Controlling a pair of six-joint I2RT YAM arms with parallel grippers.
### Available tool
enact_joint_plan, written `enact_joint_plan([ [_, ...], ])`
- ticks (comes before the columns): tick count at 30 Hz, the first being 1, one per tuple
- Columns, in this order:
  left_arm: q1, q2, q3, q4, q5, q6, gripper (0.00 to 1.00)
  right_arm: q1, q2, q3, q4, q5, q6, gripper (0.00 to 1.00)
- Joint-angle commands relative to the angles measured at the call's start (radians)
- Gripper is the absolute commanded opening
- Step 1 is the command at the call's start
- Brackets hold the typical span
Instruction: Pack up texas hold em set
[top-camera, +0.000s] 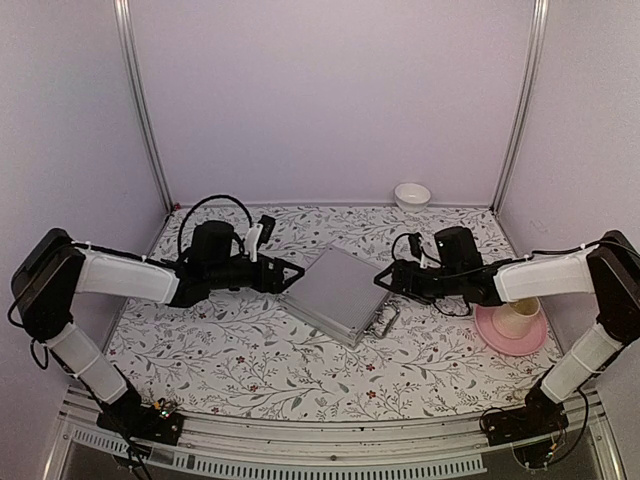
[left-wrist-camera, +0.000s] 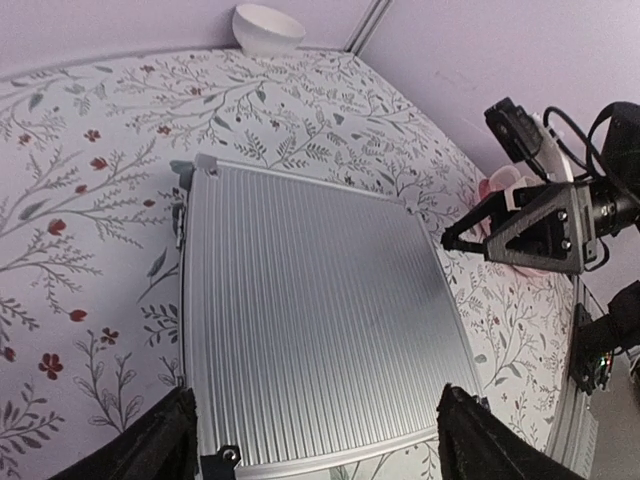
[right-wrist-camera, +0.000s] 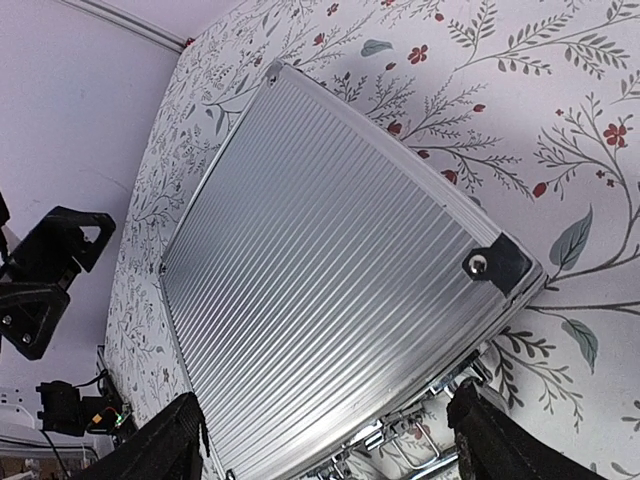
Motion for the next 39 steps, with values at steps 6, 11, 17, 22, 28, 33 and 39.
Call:
enact_joint_plan([
  [6, -0.035, -0.071, 0.089, -0.055, -0.069, 0.142, 0.78, -0.006, -0.124, -0.096, -0.054, -0.066, 0.026, 0.74],
  [11, -0.076, 0.030, 0.177, -0.041, 0.015, 0.140, 0.54, -0.020, -0.103, -0.078, -0.052, -0.156, -0.049, 0.65],
  [17, -0.108, 0.119, 0.212, -0.024, 0.043, 0.069, 0.44, -0.071, -0.051, -0.067, -0.056, -0.248, -0.139, 0.55],
  [22, -0.129, 0.148, 0.202, -0.021, 0.035, 0.035, 0.41, -0.105, 0.011, -0.039, -0.066, -0.307, -0.199, 0.49],
  [28, -0.135, 0.164, 0.177, -0.014, 0.021, 0.010, 0.38, -0.106, 0.061, 0.019, -0.137, -0.302, -0.283, 0.48],
  [33, -0.138, 0.174, 0.168, -0.012, 0.015, -0.005, 0.34, -0.106, 0.101, 0.041, -0.161, -0.291, -0.330, 0.47],
  [39, -0.150, 0.180, 0.166, 0.015, 0.029, -0.031, 0.32, -0.105, 0.123, 0.033, -0.173, -0.279, -0.347, 0.46],
])
